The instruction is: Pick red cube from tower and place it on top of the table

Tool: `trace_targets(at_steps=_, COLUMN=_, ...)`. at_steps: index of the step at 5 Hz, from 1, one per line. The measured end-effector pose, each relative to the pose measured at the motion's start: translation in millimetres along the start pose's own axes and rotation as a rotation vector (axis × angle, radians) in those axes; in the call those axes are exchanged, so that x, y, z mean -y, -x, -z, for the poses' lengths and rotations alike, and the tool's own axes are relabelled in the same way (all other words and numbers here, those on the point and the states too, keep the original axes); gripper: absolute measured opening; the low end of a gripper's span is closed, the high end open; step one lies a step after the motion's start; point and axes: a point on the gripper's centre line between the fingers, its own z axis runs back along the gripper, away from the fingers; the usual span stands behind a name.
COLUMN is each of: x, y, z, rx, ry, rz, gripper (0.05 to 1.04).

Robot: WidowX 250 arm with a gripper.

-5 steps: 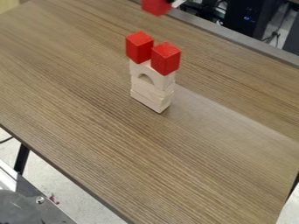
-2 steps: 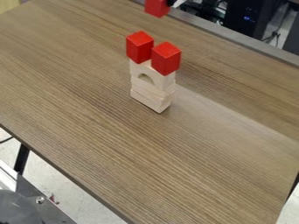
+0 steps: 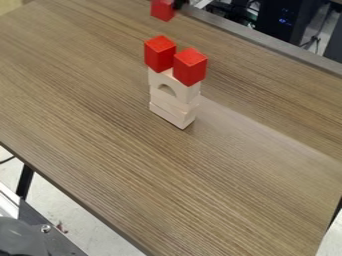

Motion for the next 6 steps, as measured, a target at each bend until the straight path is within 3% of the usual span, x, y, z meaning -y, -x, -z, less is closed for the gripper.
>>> trace_targets(at_steps=1, x=-14, y=5, z=6, rx=-0.015, ry=0.017, rz=-0.028, gripper=0.56)
trace_targets(at_steps=4, x=-17, y=29, z=27, rx=0.002, ry=0.193, rz=0.166, gripper=0.56)
trace_targets(at_steps=6, x=-21, y=47, z=55, rx=0.023, ry=0.191, rz=0.188, gripper=0.56)
